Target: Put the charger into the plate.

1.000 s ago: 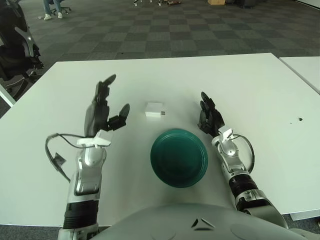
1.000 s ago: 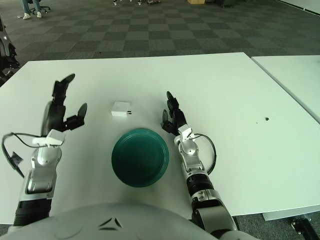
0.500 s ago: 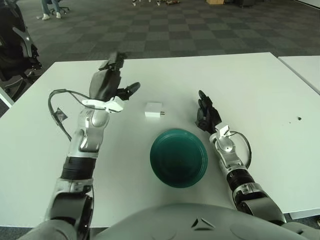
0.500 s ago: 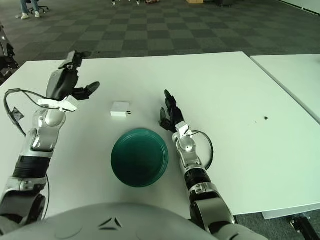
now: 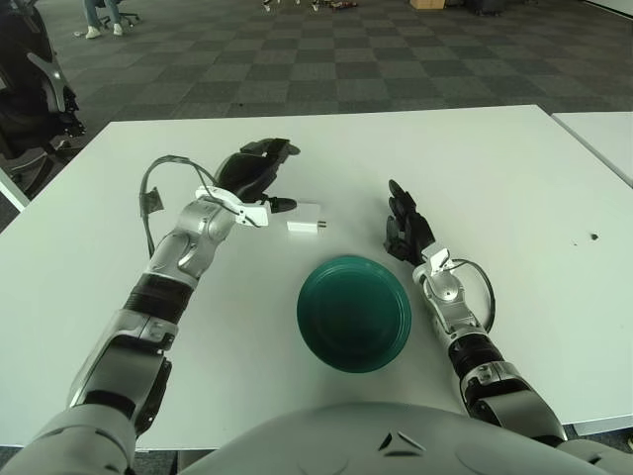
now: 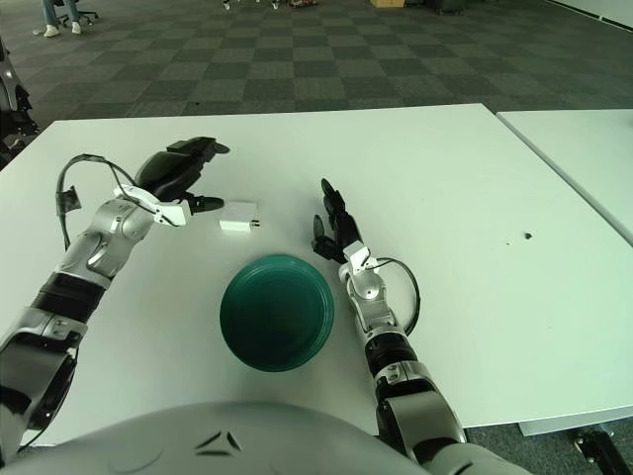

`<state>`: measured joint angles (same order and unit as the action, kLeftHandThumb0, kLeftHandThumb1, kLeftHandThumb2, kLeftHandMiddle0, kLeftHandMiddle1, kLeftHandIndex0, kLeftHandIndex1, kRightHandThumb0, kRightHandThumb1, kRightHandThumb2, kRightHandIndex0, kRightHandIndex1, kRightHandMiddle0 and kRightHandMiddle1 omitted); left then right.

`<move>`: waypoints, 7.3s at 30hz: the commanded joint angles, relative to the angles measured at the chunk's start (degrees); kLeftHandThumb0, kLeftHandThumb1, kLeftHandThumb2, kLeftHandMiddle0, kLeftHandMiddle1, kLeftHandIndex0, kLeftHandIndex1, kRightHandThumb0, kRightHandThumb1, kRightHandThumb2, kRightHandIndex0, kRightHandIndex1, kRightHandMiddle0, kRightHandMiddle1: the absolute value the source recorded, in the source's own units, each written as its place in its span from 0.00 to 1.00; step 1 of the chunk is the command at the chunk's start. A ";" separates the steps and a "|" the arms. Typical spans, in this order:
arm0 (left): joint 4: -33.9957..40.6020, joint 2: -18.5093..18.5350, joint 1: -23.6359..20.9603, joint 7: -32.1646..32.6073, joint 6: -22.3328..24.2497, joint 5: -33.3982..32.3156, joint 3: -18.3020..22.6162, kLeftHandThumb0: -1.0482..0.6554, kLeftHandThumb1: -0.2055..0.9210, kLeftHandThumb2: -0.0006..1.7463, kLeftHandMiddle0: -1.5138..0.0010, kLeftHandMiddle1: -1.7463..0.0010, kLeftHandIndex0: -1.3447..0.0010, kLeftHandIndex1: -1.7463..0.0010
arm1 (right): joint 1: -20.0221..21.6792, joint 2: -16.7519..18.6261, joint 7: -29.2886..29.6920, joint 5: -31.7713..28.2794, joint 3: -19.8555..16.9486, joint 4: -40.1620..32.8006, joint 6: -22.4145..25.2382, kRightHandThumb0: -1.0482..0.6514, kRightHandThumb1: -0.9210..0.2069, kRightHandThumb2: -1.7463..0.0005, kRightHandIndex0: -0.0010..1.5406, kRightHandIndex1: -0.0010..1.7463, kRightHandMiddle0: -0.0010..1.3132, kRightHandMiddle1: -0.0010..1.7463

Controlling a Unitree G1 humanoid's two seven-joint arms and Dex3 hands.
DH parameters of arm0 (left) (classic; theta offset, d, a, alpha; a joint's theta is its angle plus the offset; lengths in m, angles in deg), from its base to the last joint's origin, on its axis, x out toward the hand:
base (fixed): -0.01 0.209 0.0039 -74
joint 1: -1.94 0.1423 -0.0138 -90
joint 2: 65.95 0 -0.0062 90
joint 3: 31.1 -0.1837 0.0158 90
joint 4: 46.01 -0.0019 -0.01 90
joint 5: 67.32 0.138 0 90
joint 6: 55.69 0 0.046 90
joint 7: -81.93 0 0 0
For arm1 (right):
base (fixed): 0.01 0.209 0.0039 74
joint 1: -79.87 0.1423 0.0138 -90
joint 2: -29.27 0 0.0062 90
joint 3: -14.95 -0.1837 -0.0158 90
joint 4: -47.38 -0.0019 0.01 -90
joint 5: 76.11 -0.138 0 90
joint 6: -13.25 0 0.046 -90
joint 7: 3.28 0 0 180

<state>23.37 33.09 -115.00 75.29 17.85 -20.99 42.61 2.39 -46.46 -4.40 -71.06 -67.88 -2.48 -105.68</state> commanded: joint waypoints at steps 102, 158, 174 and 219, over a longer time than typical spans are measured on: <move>-55.26 -12.20 -18.12 -4.05 -0.75 -1.59 -23.40 0.31 0.65 0.57 0.75 0.00 0.65 0.01 | -10.47 4.30 6.75 4.42 -1.01 6.40 8.69 0.11 0.00 0.49 0.13 0.01 0.00 0.19; 17.71 2.86 11.19 -1.08 -7.56 -27.15 4.10 0.31 0.35 0.84 0.22 0.00 0.47 0.00 | 2.62 -0.40 9.60 -10.82 -23.08 23.20 4.75 0.12 0.00 0.53 0.07 0.01 0.00 0.25; 38.25 3.12 17.38 -14.32 2.49 -34.59 3.87 0.29 0.29 0.89 0.18 0.00 0.43 0.00 | 3.18 -0.19 10.50 -8.43 -21.01 25.79 4.54 0.13 0.00 0.51 0.07 0.00 0.00 0.22; 36.74 4.10 8.66 -31.05 -1.95 -17.93 -11.81 0.32 0.40 0.80 0.26 0.00 0.51 0.00 | 2.71 0.21 12.37 -2.79 -14.81 26.03 5.78 0.13 0.00 0.49 0.01 0.00 0.00 0.15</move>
<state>63.75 37.68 -102.79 44.32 17.83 -42.21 32.68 13.26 -48.60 7.50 -74.65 -83.83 16.19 -108.47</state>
